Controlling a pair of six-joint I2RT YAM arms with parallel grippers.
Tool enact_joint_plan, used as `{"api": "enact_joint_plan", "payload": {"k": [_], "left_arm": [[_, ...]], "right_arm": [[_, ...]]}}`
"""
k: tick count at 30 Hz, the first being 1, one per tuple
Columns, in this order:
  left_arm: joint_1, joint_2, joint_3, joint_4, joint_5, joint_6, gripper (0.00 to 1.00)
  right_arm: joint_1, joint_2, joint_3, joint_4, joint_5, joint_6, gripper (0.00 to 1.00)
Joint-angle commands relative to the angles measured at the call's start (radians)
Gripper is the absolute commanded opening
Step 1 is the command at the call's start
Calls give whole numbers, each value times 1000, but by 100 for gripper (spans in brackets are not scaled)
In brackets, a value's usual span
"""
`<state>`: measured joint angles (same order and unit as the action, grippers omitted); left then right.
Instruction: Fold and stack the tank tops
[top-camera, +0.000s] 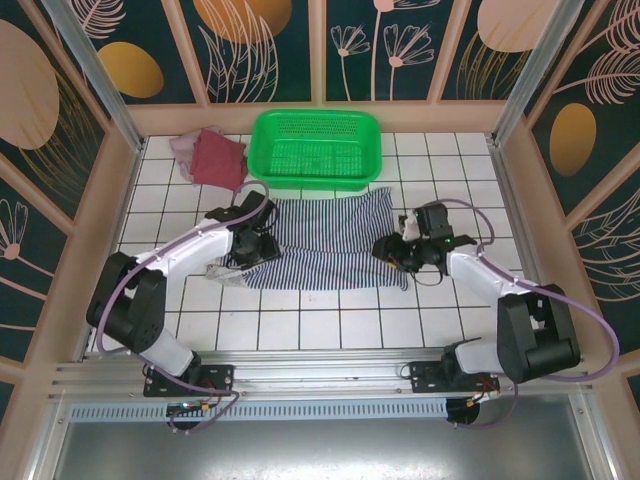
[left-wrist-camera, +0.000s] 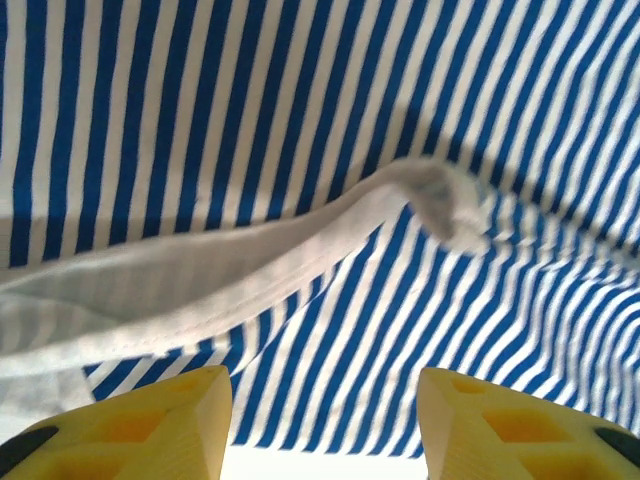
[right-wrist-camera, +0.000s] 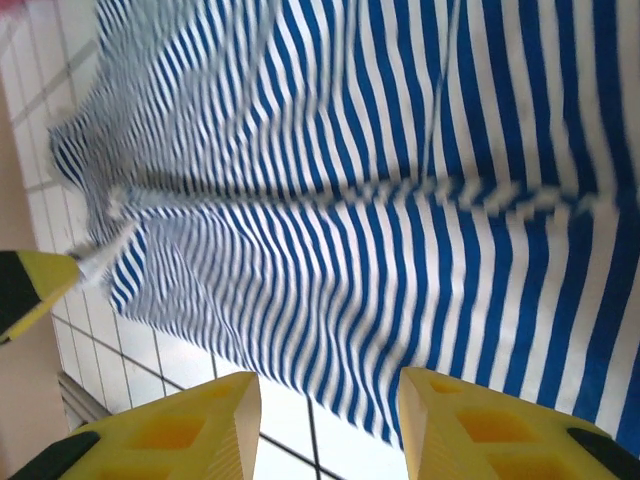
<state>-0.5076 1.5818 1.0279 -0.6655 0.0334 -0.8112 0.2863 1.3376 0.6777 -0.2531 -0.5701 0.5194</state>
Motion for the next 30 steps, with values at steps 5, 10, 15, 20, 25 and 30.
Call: {"api": "enact_joint_plan", "payload": {"k": [5, 10, 15, 20, 25, 30], "left_arm": [[92, -27, -107, -37, -48, 124, 52], [147, -14, -163, 22, -23, 183, 53], [197, 25, -181, 12, -61, 215, 53], [197, -13, -247, -66, -9, 165, 53], [197, -125, -332, -129, 28, 137, 53], [196, -171, -344, -196, 33, 132, 53]], "right_arm": [[-12, 90, -11, 16, 33, -60, 41], [-39, 100, -46, -49, 91, -87, 41], [-56, 84, -94, -62, 125, -79, 41], [-62, 69, -102, -116, 158, -84, 41], [-59, -17, -187, -139, 156, -22, 40], [-24, -77, -184, -218, 197, 44, 40]]}}
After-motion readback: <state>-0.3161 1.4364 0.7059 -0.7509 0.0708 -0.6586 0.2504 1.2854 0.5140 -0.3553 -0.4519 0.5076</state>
